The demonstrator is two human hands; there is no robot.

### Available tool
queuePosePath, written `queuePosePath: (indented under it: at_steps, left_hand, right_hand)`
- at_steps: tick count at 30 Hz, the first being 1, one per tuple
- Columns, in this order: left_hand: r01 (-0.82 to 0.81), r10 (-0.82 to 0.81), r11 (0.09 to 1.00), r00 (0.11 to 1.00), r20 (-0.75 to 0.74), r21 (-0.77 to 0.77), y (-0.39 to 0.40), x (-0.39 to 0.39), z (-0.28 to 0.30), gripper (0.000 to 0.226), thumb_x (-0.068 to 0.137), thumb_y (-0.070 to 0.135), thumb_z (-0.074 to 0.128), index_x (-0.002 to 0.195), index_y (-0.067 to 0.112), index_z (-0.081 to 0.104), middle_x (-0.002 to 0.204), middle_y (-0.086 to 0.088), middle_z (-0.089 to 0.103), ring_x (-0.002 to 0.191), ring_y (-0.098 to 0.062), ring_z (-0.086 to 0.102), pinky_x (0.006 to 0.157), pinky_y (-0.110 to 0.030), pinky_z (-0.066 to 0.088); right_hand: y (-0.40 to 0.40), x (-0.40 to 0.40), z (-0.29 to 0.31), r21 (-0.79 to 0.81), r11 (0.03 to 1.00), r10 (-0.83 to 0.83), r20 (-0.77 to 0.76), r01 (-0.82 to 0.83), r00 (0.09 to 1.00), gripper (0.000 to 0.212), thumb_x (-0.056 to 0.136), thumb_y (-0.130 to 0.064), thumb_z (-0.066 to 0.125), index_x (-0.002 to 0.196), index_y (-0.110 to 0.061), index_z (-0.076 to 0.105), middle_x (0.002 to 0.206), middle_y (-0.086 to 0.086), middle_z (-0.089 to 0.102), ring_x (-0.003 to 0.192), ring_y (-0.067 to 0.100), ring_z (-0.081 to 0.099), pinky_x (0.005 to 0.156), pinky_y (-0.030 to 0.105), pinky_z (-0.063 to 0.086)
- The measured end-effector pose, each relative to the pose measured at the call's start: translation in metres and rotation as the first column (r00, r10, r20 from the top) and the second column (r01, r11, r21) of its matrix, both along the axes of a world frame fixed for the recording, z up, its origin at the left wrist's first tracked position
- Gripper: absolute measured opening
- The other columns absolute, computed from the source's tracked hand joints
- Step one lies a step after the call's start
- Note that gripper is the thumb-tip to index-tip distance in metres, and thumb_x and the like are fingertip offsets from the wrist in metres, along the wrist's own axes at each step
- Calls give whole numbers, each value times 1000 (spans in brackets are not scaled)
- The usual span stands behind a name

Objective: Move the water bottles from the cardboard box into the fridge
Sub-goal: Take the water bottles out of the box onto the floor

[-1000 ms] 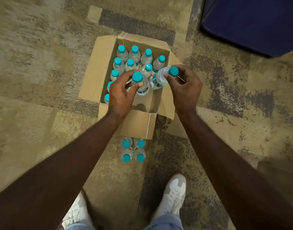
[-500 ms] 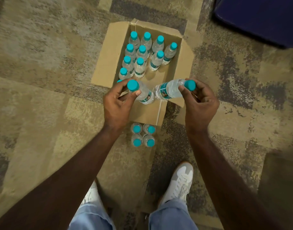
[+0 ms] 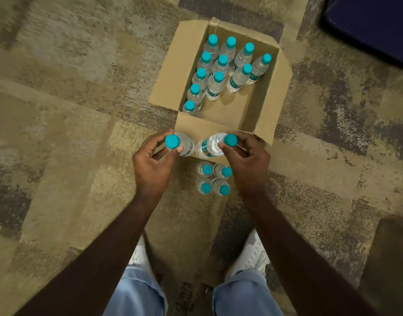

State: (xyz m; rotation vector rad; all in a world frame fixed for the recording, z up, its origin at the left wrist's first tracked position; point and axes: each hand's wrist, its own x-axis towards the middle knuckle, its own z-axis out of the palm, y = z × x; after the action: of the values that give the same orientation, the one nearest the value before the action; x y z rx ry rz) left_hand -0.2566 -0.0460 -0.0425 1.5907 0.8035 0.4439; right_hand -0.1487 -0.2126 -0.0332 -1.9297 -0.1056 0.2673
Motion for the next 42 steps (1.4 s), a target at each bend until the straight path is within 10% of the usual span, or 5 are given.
queuePosePath:
  at_steps: [14, 23, 42]
  left_hand:
    - [80, -66, 994, 986, -155, 81, 10, -15, -49, 30, 81, 10, 82, 109, 11, 70, 112, 0, 69, 110, -15, 66, 93, -43, 57]
    - [165, -131, 981, 954, -269, 107, 16, -9, -79, 30, 78, 9, 82, 105, 10, 69, 106, 0, 68, 99, -7, 63, 85, -16, 51]
    - [287, -263, 957, 910, -321, 29, 25, -20, -113, 29, 81, 8, 79, 107, 11, 67, 110, 0, 66, 106, -11, 63, 95, -40, 54]
  right_hand:
    - [30, -20, -54, -350, 867, 393, 45, -354, 918, 29, 77, -22, 81, 101, -15, 66, 100, -4, 62, 90, 11, 61, 79, 35, 56]
    - [45, -19, -75, -510, 715, 533, -46, -479, 845, 25, 81, -27, 77, 101, -18, 65, 102, -4, 63, 86, 13, 59, 69, 25, 45]
    - [45, -21, -102, -562, 586, 630, -137, -583, 765, 28, 84, -21, 75, 107, -16, 60, 112, 1, 58, 89, 15, 57, 71, 26, 42]
